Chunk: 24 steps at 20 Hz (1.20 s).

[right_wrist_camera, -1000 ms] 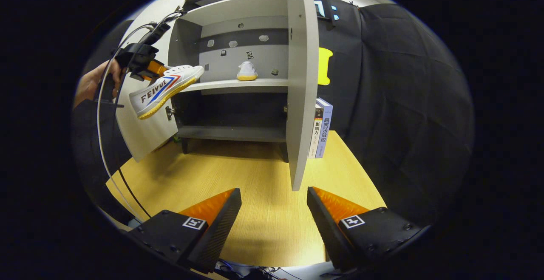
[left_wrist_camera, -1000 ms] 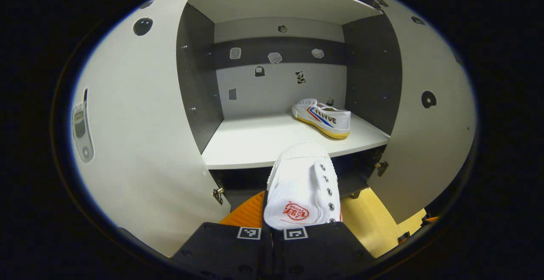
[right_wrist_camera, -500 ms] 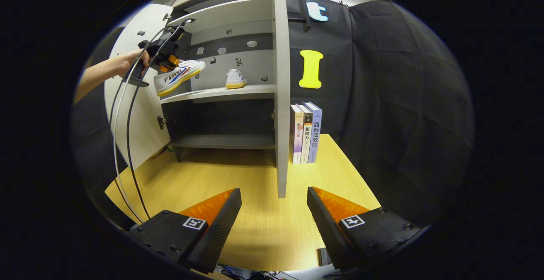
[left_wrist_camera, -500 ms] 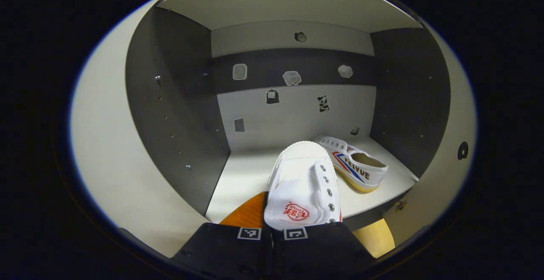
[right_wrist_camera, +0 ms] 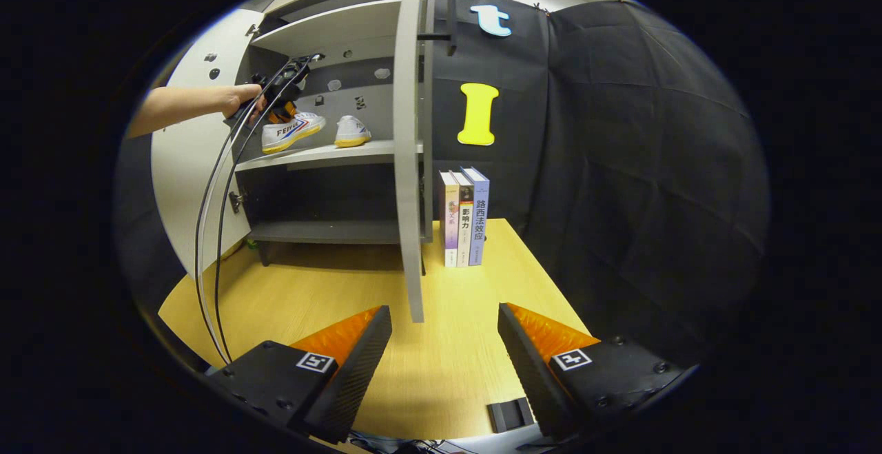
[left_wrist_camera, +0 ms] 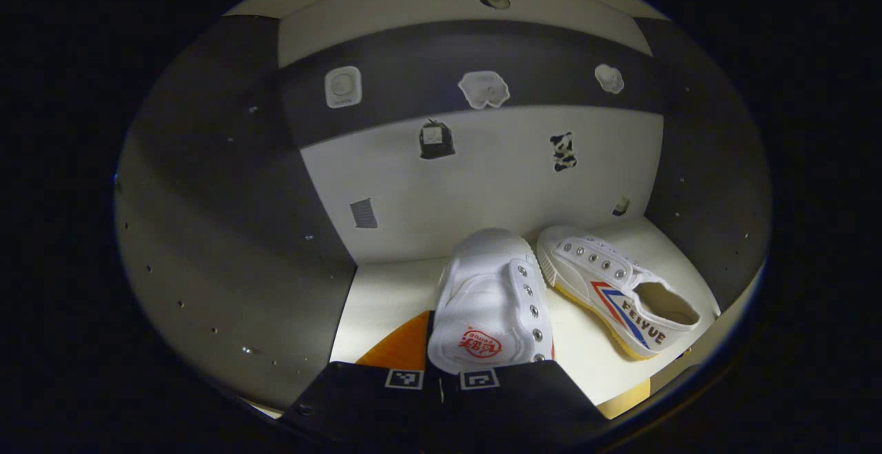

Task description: Grab one shoe with the right hand and put it into the shoe cabinet, grab the other shoe with the left hand and put it into the shoe cabinet; then close the right door with the right hand and the left door with the left hand.

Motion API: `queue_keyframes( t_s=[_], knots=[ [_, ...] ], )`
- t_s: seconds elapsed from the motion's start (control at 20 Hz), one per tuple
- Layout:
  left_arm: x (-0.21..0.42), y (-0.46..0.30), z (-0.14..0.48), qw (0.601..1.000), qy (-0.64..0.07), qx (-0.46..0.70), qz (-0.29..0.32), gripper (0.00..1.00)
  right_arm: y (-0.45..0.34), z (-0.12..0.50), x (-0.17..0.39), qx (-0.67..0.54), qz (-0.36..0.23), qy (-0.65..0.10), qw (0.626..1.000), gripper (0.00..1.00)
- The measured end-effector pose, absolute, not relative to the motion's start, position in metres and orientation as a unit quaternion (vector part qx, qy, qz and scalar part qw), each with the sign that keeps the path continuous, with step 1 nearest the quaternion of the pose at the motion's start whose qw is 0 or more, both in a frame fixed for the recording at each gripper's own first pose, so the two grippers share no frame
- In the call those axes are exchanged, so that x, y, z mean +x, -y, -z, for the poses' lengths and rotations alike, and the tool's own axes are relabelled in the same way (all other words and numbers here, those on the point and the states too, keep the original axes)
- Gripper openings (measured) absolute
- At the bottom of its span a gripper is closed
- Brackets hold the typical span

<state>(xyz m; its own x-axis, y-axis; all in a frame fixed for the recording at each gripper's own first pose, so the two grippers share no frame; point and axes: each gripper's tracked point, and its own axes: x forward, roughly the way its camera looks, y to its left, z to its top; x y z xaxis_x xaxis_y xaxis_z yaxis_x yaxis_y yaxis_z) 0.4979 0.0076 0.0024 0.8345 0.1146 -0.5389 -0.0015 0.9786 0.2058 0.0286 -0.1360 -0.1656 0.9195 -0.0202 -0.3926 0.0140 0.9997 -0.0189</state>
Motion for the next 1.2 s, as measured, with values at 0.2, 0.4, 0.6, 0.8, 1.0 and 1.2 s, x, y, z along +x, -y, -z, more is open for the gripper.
queue_keyframes(
  t_s=[0.2,0.4,0.6,0.8,1.0,1.2],
  knots=[
    [0.52,-0.01,0.013,0.944,-0.3,0.134,-0.041,0.05,0.148,0.171,0.03,0.004,0.036,-0.21,0.977,0.99],
    [0.523,-0.01,0.021,0.946,-0.302,0.107,-0.051,0.05,0.151,0.169,0.033,0.009,0.049,-0.206,0.977,0.99],
    [0.509,-0.008,0.029,0.945,-0.314,0.077,-0.048,0.1,0.148,0.166,0.037,0.007,0.045,-0.201,0.978,0.99],
    [0.483,-0.013,0.014,0.953,-0.289,0.082,-0.041,0.25,0.147,0.159,0.044,0.009,0.043,-0.191,0.981,0.99],
    [0.444,0.001,-0.012,0.967,-0.24,0.078,-0.015,0.68,0.146,0.148,0.051,0.018,0.043,-0.181,0.982,0.99],
    [0.402,0.013,-0.039,0.981,-0.181,0.066,-0.003,0.96,0.154,0.129,0.051,0.028,0.053,-0.172,0.983,0.99]
  ],
)
